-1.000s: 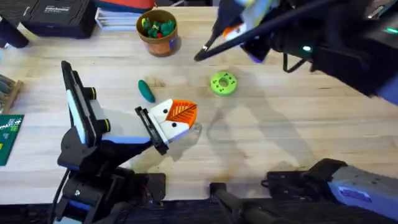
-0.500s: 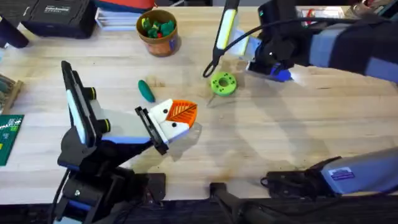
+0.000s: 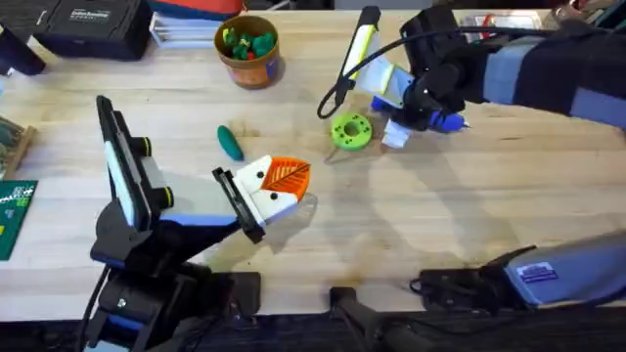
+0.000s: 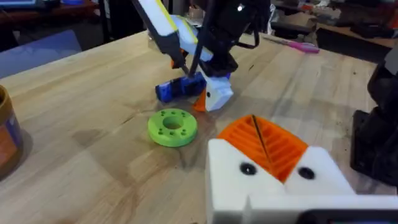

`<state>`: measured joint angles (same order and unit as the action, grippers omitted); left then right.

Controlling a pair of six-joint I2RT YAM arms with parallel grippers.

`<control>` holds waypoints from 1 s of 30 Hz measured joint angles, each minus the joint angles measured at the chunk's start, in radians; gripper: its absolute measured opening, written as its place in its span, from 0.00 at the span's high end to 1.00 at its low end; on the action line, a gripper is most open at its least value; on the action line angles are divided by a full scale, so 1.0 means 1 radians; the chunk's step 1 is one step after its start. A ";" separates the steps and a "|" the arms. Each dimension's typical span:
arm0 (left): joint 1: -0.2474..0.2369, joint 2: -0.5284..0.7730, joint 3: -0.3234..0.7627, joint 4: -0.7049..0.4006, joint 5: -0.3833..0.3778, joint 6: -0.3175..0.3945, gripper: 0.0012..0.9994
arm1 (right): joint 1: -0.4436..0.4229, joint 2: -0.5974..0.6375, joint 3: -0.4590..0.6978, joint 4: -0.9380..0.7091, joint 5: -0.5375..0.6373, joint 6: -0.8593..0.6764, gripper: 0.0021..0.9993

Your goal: Pick up the gripper from the table and insert it into the empty holder that is missing its gripper. Then pick up a screw, insert it into the mounting hole, and use the screwdriver to tighten it. Finally, clean up the table by picking up the vegetable and placing it into the bucket.

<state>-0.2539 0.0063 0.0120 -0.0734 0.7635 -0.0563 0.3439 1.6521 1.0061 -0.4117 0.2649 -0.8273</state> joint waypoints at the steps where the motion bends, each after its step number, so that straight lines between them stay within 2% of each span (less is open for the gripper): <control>1: 0.000 0.000 0.000 0.000 0.000 0.000 0.99 | 0.000 -0.008 0.000 -0.011 0.000 0.020 0.01; 2: 0.000 0.000 0.000 0.000 0.000 0.000 0.99 | 0.000 -0.020 0.000 -0.017 0.000 0.043 0.01; 3: 0.000 0.000 0.000 0.000 0.000 0.002 0.94 | 0.000 -0.036 0.000 -0.021 0.000 0.068 0.01; 6: 0.000 0.000 0.000 0.000 0.000 0.003 0.52 | 0.000 -0.109 0.000 -0.040 0.000 0.144 0.01; 8: 0.000 0.000 0.000 0.000 0.000 0.003 0.20 | 0.000 -0.172 0.000 -0.059 0.000 0.190 0.01; 9: 0.000 0.000 0.000 0.000 0.000 0.001 0.07 | 0.000 -0.202 0.000 -0.067 0.000 0.211 0.01; 10: 0.000 0.000 0.000 0.000 0.000 0.000 0.03 | 0.000 -0.236 0.000 -0.078 0.000 0.236 0.01; 16: 0.000 0.000 -0.001 0.011 -0.012 0.000 0.01 | 0.000 -0.383 0.002 -0.156 -0.075 0.327 0.01; 19: 0.000 -0.001 0.000 0.066 -0.050 -0.007 0.01 | 0.000 -0.414 0.002 -0.164 -0.109 0.352 0.01; 22: 0.000 -0.001 0.051 0.001 -0.151 -0.035 0.01 | 0.000 -0.426 0.002 -0.165 -0.129 0.368 0.01; 25: 0.000 0.018 0.164 -0.124 -0.286 -0.051 0.01 | 0.000 -0.426 0.002 -0.165 -0.136 0.377 0.01; 30: 0.000 0.191 0.400 -0.281 -0.490 -0.059 0.01 | 0.000 -0.426 0.002 -0.165 -0.144 0.380 0.01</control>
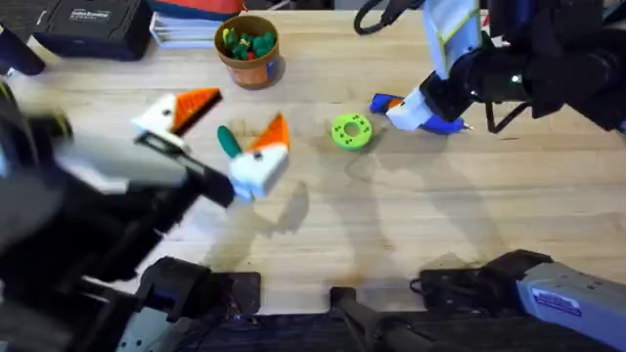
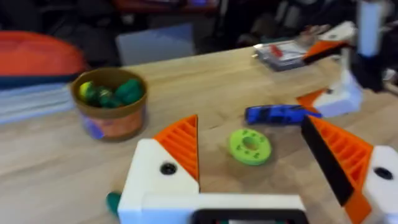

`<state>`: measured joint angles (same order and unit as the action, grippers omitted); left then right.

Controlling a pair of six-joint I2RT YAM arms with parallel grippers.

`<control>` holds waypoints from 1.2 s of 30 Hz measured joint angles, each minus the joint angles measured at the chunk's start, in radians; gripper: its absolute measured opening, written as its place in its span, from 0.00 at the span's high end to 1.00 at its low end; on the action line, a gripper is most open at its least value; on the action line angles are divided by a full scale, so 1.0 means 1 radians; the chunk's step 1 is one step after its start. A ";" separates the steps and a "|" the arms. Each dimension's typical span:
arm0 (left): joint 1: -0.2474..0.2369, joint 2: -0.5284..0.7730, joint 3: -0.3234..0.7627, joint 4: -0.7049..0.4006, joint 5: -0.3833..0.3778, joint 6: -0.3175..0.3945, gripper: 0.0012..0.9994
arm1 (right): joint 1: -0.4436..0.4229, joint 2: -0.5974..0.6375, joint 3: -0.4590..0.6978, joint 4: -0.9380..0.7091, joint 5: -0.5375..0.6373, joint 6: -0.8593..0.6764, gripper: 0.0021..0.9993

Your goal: Pick up the gripper from the table and insert it into the empty holder that is missing its gripper. Then pick up a screw, insert it into the mounting hole, and use the screwdriver to tighten it. Finally, clean up the table by picking up the vegetable and placing it into the bucket.

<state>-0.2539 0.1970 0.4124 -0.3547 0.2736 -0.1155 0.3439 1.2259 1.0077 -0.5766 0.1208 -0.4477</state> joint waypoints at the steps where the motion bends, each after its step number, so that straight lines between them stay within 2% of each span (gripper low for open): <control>1: 0.000 0.058 0.046 -0.035 -0.035 -0.001 0.01 | 0.000 0.000 0.000 0.000 -0.003 0.000 0.01; 5: 0.002 0.315 0.215 -0.219 -0.167 -0.004 0.01 | 0.000 0.000 0.000 0.000 -0.007 0.003 0.01; 8: 0.021 0.508 0.330 -0.365 -0.242 -0.021 0.01 | 0.000 0.000 0.000 0.000 -0.007 0.003 0.01; 13: 0.111 0.764 0.481 -0.508 -0.290 -0.165 0.01 | 0.000 0.000 0.000 0.000 -0.007 0.003 0.01; 16: 0.183 0.877 0.535 -0.505 -0.283 -0.226 0.01 | 0.000 0.000 0.000 0.000 -0.007 0.003 0.01; 20: 0.238 0.992 0.548 -0.463 -0.254 -0.273 0.01 | 0.000 0.000 0.000 0.000 -0.007 0.003 0.01; 23: 0.241 1.082 0.548 -0.427 -0.224 -0.297 0.01 | 0.000 0.000 0.000 0.000 -0.007 0.003 0.01; 30: 0.240 1.297 0.548 -0.421 -0.199 -0.334 0.01 | 0.000 0.000 0.000 0.000 -0.007 0.003 0.01; 35: 0.240 1.422 0.551 -0.412 -0.213 -0.346 0.01 | 0.000 0.000 0.000 0.000 -0.007 0.003 0.01; 36: 0.240 1.431 0.559 -0.412 -0.221 -0.354 0.06 | 0.000 0.000 0.000 0.000 -0.007 0.003 0.01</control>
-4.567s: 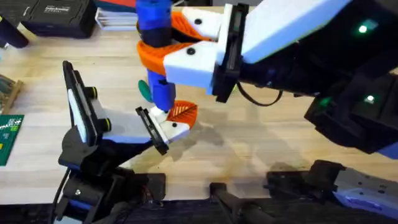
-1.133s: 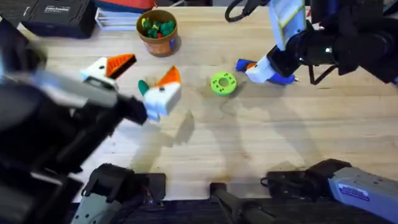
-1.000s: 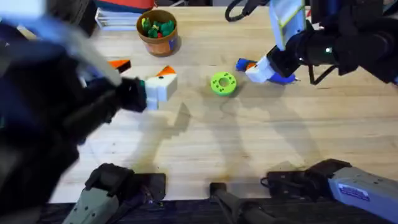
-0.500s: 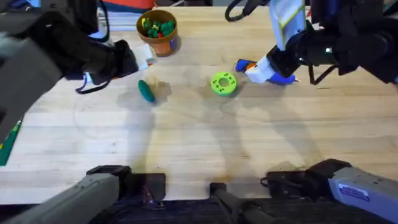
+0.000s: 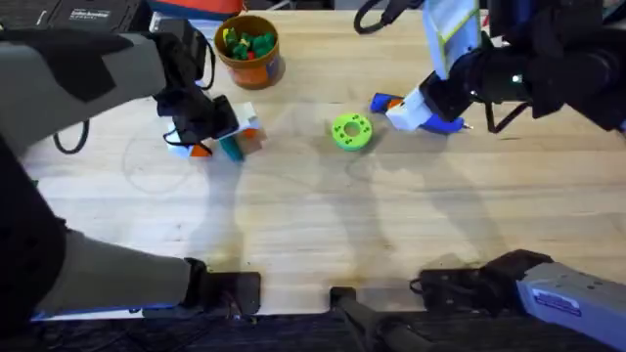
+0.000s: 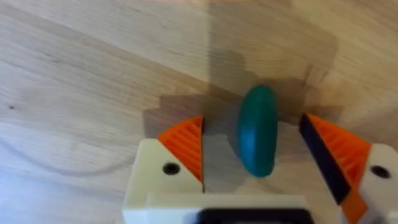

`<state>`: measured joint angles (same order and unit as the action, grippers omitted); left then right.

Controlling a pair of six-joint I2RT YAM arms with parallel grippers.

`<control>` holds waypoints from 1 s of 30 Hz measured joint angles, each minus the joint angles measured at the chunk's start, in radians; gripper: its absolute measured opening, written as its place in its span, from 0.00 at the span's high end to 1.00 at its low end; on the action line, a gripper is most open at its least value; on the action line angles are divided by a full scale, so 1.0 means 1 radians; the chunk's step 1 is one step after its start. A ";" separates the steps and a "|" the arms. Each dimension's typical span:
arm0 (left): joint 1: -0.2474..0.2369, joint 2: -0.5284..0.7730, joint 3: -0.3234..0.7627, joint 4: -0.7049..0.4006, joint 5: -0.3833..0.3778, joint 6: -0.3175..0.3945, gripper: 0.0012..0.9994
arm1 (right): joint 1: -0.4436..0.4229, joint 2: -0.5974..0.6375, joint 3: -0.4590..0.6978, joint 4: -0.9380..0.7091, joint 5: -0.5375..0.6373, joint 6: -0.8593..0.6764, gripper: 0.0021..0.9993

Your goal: Pick up the gripper from the table and insert it into the empty holder that is missing its gripper. Then pick up a screw, insert it into the mounting hole, and use the screwdriver to tighten it. Finally, clean up the table by picking up the vegetable and placing it into the bucket.

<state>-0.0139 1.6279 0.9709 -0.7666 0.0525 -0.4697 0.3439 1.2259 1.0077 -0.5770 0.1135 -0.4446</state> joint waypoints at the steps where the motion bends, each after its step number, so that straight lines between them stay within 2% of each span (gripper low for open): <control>1: 0.002 0.002 0.004 0.005 -0.002 -0.008 0.15 | 0.000 0.000 0.000 0.000 0.000 0.000 0.01; 5: 0.004 0.014 0.010 0.011 0.004 -0.010 0.78 | 0.000 0.000 0.000 0.000 0.000 0.000 0.01; 6: 0.004 0.013 0.016 0.001 0.006 -0.009 0.91 | 0.000 0.000 0.000 0.000 0.000 0.000 0.01; 7: 0.005 0.014 0.024 -0.015 0.012 -0.010 0.96 | 0.000 0.000 0.000 0.000 0.000 0.000 0.01; 12: 0.000 0.038 0.096 -0.186 0.042 -0.013 0.98 | 0.000 0.000 0.000 0.000 0.000 0.000 0.00; 15: 0.000 0.047 0.200 -0.264 0.042 -0.013 0.98 | 0.000 0.000 0.000 0.000 0.000 0.000 0.01; 19: 0.000 0.047 0.353 -0.305 0.042 -0.013 0.98 | 0.000 0.000 0.000 0.000 0.000 0.000 0.01; 21: 0.000 0.047 0.420 -0.288 0.042 -0.014 0.98 | 0.000 0.000 0.000 0.000 0.000 0.000 0.01; 23: 0.000 0.045 0.463 -0.223 0.044 -0.018 0.98 | 0.000 0.000 0.000 0.000 0.000 0.000 0.01; 30: -0.027 0.053 0.481 0.019 0.053 -0.040 0.98 | 0.000 0.000 0.000 0.000 -0.003 0.000 0.01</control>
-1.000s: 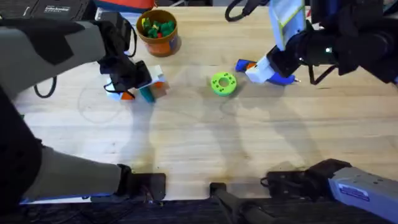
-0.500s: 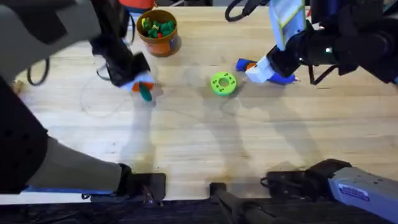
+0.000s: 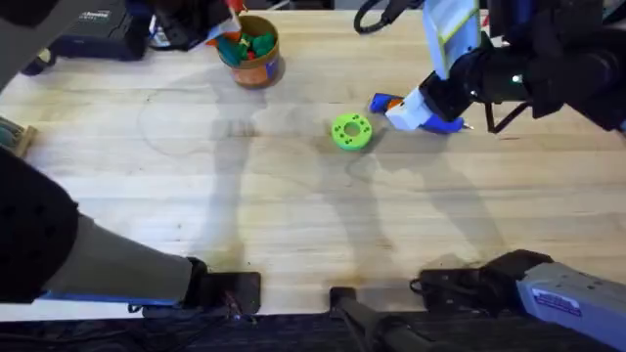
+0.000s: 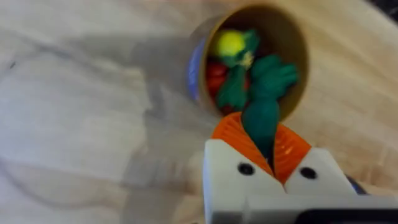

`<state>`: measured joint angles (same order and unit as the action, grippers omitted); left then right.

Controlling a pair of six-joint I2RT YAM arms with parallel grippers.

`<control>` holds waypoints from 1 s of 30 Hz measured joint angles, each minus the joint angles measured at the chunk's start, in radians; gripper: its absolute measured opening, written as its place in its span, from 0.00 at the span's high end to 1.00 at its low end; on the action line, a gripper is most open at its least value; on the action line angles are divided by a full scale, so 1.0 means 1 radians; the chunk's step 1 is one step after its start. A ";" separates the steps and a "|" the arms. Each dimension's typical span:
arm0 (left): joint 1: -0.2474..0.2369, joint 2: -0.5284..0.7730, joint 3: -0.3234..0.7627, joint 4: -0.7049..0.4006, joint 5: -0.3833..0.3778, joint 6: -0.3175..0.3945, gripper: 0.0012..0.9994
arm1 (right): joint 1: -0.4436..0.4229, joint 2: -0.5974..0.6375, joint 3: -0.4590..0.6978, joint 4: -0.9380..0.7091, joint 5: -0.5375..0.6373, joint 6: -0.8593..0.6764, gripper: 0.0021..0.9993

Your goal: Pick up the gripper from the table and insert it into the empty holder that is missing its gripper. Then pick up a screw, insert it into the mounting hole, and use the screwdriver to tighten it. Finally, clean up the table by picking up the vegetable and placing it into the bucket.

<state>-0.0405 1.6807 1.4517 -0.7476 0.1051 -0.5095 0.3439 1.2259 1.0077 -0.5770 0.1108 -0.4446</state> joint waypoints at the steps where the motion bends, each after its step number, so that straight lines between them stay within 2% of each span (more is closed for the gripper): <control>1: -0.008 0.004 0.000 0.031 0.000 0.000 0.98 | 0.000 0.000 0.000 0.000 0.000 0.000 0.01; 8: -0.049 0.056 0.000 0.196 0.003 -0.006 0.96 | 0.000 0.000 0.000 0.000 0.000 0.000 0.01; 18: -0.047 0.093 0.000 0.207 -0.072 -0.011 0.77 | 0.000 0.000 0.000 0.000 0.000 0.000 0.01; 19: -0.047 0.093 0.000 0.209 -0.076 -0.011 0.74 | 0.000 0.000 0.000 0.000 0.000 0.000 0.01; 20: -0.047 0.093 0.000 0.210 -0.079 -0.010 0.65 | 0.000 0.000 0.000 0.000 0.000 0.000 0.01; 22: -0.047 0.093 0.000 0.210 -0.084 -0.013 0.40 | 0.000 0.000 0.000 0.000 0.000 0.000 0.01; 25: -0.047 0.093 0.000 0.210 -0.089 -0.013 0.17 | 0.000 0.000 0.000 0.000 0.000 0.005 0.01; 26: -0.047 0.093 0.000 0.210 -0.092 -0.012 0.12 | 0.000 0.000 0.000 -0.001 0.000 0.011 0.00; 30: -0.047 0.087 0.000 0.205 -0.095 -0.003 0.04 | 0.000 -0.028 0.002 -0.029 0.000 0.056 0.01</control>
<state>-0.0872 1.7678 1.4517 -0.5423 0.0099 -0.5123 0.3439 1.1978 1.0092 -0.6056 0.1108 -0.3889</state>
